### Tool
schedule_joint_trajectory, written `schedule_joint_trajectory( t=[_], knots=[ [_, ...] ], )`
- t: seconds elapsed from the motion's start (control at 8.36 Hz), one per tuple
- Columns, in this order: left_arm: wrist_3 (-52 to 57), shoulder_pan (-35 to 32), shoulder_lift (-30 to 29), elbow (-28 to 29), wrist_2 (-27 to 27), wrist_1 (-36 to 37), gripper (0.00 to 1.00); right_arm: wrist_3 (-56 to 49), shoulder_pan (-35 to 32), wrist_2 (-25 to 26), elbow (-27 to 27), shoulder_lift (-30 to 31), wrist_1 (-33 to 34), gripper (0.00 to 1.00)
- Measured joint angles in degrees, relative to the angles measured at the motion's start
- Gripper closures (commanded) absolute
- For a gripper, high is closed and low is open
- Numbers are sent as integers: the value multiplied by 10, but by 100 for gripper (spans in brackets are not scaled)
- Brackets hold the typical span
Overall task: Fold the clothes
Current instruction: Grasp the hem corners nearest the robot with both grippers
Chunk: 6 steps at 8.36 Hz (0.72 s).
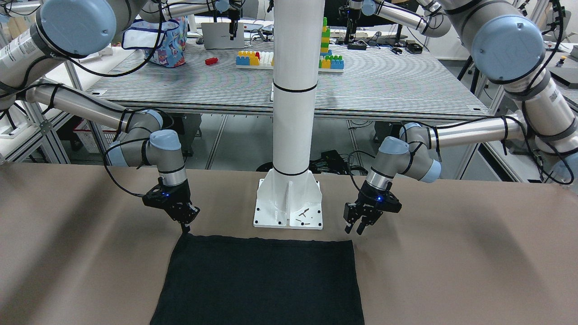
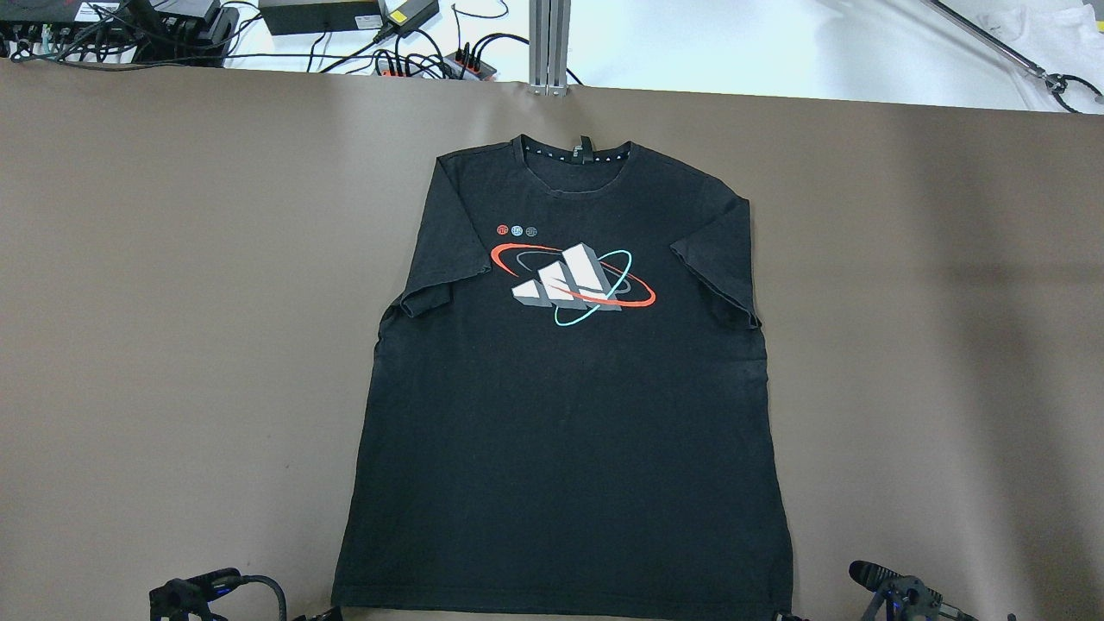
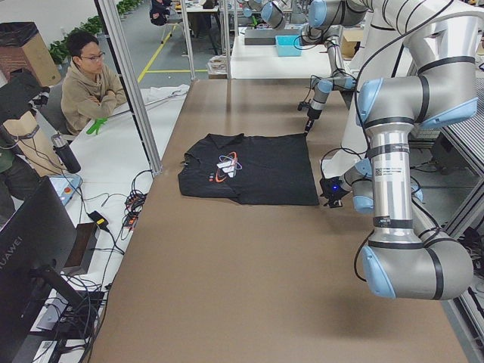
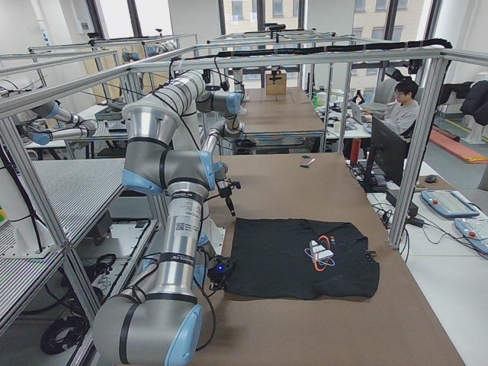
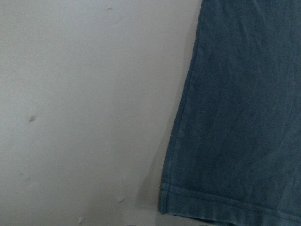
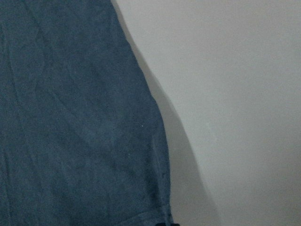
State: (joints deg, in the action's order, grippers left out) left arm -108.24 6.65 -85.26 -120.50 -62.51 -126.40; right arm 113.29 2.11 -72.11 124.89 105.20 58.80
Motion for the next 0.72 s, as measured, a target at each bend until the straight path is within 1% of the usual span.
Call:
schedule_joint_trajectory(
  t=[0.24, 0.6, 0.72],
  knots=[
    [2, -1, -12, 17, 0, -2, 51, 0, 0, 1, -1, 0, 0, 100],
    [4, -4, -31, 33, 1, -3, 61, 0, 0, 1, -2, 0, 0, 100],
    [4, -8, -33, 35, 0, -3, 61, 0, 0, 2, -2, 0, 0, 100]
  ],
)
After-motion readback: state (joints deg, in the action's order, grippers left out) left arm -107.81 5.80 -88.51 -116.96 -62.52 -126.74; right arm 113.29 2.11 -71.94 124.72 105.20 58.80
